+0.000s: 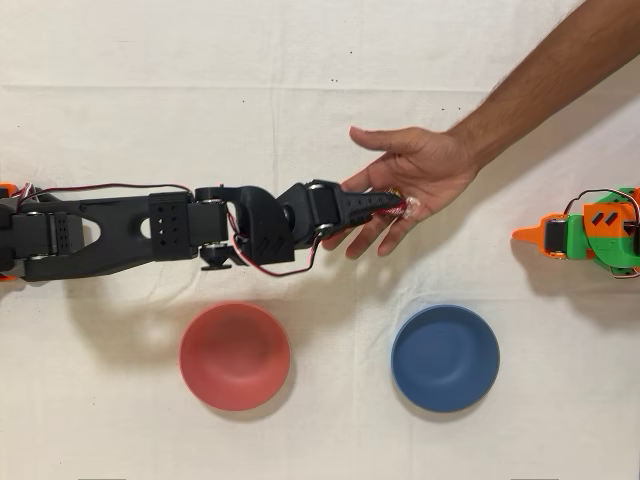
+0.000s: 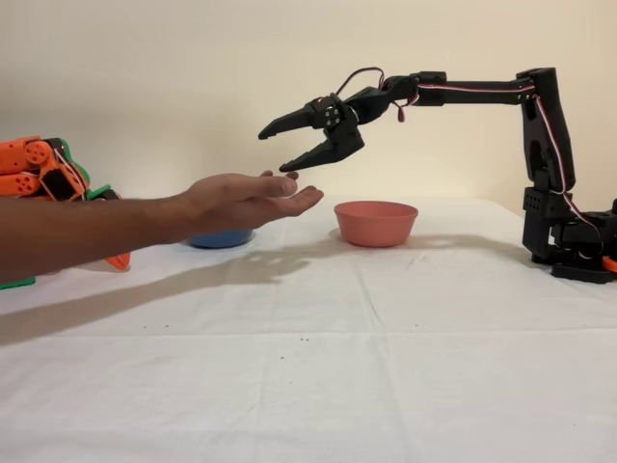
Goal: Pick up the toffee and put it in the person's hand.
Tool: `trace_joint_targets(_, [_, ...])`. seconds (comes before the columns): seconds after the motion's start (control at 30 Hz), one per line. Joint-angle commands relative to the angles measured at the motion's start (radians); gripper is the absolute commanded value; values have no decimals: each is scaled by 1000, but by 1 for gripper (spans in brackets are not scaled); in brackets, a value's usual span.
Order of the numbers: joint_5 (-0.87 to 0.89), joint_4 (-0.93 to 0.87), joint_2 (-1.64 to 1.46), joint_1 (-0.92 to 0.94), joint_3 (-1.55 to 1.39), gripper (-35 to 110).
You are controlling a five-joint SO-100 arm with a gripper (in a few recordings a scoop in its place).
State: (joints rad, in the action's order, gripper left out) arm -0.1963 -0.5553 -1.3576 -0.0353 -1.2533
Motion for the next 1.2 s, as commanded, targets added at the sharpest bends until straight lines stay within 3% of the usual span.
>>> trace_joint_targets(0.0, [63,-28,-262,32,-83,21])
trace_joint_targets(0.2, [189,-115,-540,75,-311,0])
trace_joint_targets(0.67, [397,-322,-1103,126,-834,0])
trace_joint_targets(1.17, [342,-362,-1545,176,-1339,0])
